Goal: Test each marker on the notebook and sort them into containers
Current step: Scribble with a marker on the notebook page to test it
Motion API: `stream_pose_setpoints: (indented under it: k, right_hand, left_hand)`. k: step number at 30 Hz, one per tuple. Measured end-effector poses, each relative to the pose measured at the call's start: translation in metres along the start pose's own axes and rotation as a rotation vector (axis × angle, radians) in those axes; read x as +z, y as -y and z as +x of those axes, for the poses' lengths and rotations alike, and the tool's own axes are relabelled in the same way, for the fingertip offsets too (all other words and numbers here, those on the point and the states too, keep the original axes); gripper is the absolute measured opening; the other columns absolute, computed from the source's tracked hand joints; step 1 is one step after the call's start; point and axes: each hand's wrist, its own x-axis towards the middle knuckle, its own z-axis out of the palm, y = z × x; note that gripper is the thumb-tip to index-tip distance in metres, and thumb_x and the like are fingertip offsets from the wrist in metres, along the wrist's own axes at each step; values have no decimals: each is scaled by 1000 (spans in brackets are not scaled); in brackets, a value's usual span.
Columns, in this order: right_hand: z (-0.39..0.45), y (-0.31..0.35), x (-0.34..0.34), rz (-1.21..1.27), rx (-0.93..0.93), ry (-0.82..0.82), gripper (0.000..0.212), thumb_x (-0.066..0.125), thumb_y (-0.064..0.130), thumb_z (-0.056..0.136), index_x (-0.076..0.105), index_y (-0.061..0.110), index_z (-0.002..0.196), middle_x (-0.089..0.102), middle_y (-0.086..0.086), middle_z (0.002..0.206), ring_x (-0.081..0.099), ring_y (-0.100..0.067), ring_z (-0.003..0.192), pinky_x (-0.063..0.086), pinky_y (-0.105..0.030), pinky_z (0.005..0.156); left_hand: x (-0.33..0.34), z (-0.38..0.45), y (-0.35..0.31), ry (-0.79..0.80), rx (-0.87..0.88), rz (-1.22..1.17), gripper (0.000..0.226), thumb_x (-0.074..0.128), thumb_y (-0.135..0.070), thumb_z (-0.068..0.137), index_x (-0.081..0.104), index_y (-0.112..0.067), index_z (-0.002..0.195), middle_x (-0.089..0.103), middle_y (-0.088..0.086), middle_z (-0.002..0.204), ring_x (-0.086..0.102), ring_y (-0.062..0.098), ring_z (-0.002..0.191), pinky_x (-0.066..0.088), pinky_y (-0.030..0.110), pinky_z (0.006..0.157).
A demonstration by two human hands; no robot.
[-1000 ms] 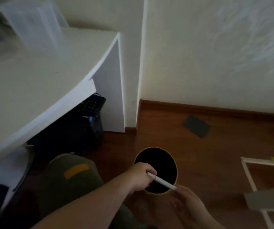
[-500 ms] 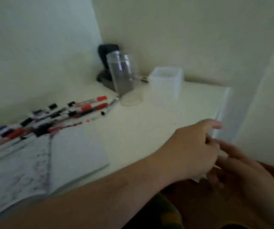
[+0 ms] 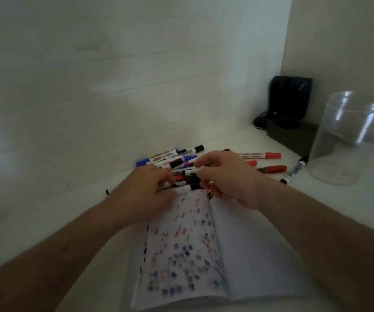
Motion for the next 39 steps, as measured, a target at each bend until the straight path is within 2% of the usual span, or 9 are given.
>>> stream_pose_setpoints:
  k: [5,10,13,16,20,24,32,36,39]
  right_hand:
    - [3,-27,10,-182,-130,-127,19,69,15,95,73,33,96,71,6,72,61,-1,59,50,-19,59]
    - [0,-30,0,-157,-244,-170,26,68,17,97,70,38,112,62,11,62,51,0,51,43,-14,49]
    - [0,-32,-12,-627,-448,-259,46,67,29,96,58,52,135,57,12,65,54,-4,62,50,-22,60]
    - [-2,-28,-15,-800,-556,-334,26,61,43,93,72,42,117,55,17,65,53,-4,63,48,-31,61]
    - [0,-28,-21,-245,-320,-334,25,55,31,91,67,17,73,60,7,56,53,-9,50,44,-26,52]
    - [-3,-24,-26,506,-66,-9,25,50,24,102,59,10,83,52,-11,62,46,-15,47,34,-21,39]
    - [4,-34,-26,263,-213,4,14,56,18,103,48,12,93,43,-10,52,34,-13,40,25,-23,38]
    - [6,-41,-23,350,-192,60,15,56,20,103,49,13,91,40,-8,52,33,-13,40,20,-22,38]
    - [8,-44,-25,360,-164,87,16,54,22,104,52,12,92,38,-8,49,30,-13,37,18,-22,38]
  left_hand:
    - [14,-2,5,-14,65,127,19,53,-54,96,56,-37,104,53,-15,105,46,6,95,37,25,79]
    - [6,7,-11,-235,235,267,36,31,-47,103,59,-25,99,61,-3,95,49,16,80,44,34,74]
    - [-15,12,-33,-241,215,108,20,42,-48,102,51,-30,102,60,-9,87,46,7,66,37,25,58]
    - [-26,17,-55,-310,303,-61,17,60,-50,95,62,-34,98,63,-13,82,55,5,72,45,25,65]
    - [-15,22,-75,-421,330,-437,23,68,-51,89,61,-34,103,64,-14,85,61,6,79,49,21,68]
    - [18,29,-63,-202,247,-430,26,52,-58,95,51,-37,110,60,-18,97,58,-1,90,51,25,73]
    - [58,31,-53,-139,345,-411,19,41,-28,108,52,-28,124,58,-10,102,53,4,87,42,16,76]
    - [54,30,-48,-47,399,-377,6,38,-40,107,39,-46,109,52,-20,80,54,1,77,38,11,63]
    - [52,32,-45,-27,400,-345,20,37,-46,106,49,-41,122,55,-18,77,54,0,69,36,14,58]
